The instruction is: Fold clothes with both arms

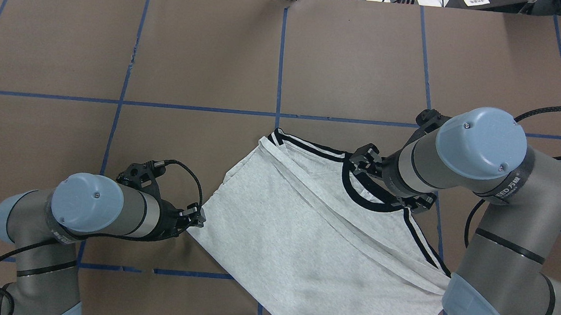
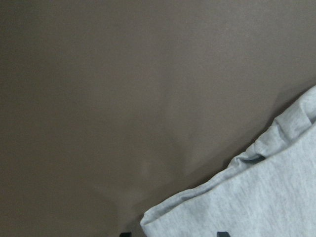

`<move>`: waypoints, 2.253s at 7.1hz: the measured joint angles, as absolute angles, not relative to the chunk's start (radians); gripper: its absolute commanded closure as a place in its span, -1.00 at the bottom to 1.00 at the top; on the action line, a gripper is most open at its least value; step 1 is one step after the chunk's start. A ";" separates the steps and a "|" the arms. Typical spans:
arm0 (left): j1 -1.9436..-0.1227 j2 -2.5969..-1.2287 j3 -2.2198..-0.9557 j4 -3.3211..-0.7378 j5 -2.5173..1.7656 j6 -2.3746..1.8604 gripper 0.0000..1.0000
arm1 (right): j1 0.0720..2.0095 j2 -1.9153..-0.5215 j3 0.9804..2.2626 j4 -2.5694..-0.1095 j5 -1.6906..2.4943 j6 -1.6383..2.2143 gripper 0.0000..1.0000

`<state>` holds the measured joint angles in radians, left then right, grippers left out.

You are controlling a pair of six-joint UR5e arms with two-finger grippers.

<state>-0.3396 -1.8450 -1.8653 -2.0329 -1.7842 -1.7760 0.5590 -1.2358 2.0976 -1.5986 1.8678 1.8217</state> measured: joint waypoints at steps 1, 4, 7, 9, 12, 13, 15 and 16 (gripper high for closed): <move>-0.337 -1.846 -1.863 -2.033 -1.783 -1.773 -0.22 | 0.562 -1.229 2.092 -1.598 1.868 1.820 -1.00; -0.336 -1.850 -1.855 -2.033 -1.781 -1.763 -0.15 | 0.563 -1.218 2.073 -1.597 1.867 1.819 -1.00; -0.336 -1.851 -1.845 -2.033 -1.769 -1.761 1.00 | 0.563 -1.217 2.070 -1.597 1.867 1.819 -1.00; -0.339 -1.850 -1.844 -2.033 -1.764 -1.758 1.00 | 0.563 -1.215 2.069 -1.597 1.867 1.819 -1.00; -0.418 -1.852 -1.839 -2.010 -1.765 -1.639 1.00 | 0.564 -1.203 2.067 -1.598 1.864 1.819 -1.00; -0.482 -1.870 -1.811 -1.994 -1.766 -1.548 1.00 | 0.564 -1.198 2.067 -1.596 1.861 1.819 -1.00; -0.636 -2.035 -1.600 -1.999 -1.768 -1.434 1.00 | 0.566 -1.187 2.068 -1.568 1.858 1.820 -1.00; -0.699 -2.158 -1.454 -2.024 -1.768 -1.418 1.00 | 0.567 -1.183 2.069 -1.557 1.858 1.820 -1.00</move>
